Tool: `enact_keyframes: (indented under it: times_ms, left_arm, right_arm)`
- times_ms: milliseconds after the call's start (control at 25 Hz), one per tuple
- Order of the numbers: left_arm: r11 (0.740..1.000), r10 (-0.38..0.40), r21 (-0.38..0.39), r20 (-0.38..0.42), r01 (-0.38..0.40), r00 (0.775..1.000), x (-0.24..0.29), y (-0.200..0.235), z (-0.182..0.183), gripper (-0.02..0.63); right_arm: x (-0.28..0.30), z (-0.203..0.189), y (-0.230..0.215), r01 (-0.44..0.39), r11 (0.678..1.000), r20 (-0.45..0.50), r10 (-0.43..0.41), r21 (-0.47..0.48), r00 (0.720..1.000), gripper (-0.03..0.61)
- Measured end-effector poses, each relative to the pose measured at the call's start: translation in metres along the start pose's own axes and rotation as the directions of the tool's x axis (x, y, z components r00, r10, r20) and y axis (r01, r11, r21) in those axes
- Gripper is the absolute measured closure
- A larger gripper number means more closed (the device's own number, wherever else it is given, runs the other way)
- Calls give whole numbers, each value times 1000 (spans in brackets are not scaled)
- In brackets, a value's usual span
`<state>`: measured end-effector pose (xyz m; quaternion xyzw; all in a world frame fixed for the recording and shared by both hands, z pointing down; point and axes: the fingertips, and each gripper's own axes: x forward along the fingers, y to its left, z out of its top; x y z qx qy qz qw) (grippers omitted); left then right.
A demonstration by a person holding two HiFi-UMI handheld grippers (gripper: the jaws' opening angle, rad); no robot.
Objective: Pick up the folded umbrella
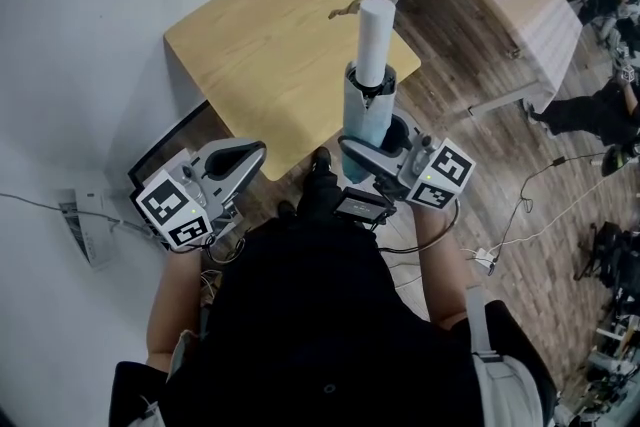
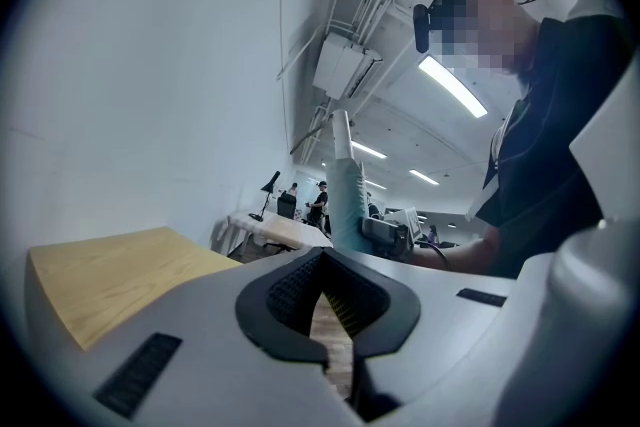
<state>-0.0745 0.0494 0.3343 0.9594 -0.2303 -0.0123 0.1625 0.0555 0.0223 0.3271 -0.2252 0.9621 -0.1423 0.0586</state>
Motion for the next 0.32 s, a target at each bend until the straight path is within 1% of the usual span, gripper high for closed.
enact_keyframes:
  times_ms: [320]
  left_arm:
    - [1000,19,-7,3,-19,1000,-4,-1,0,603]
  right_arm:
    - [2,3,0,-11,1000,-2,11,2,1000,281]
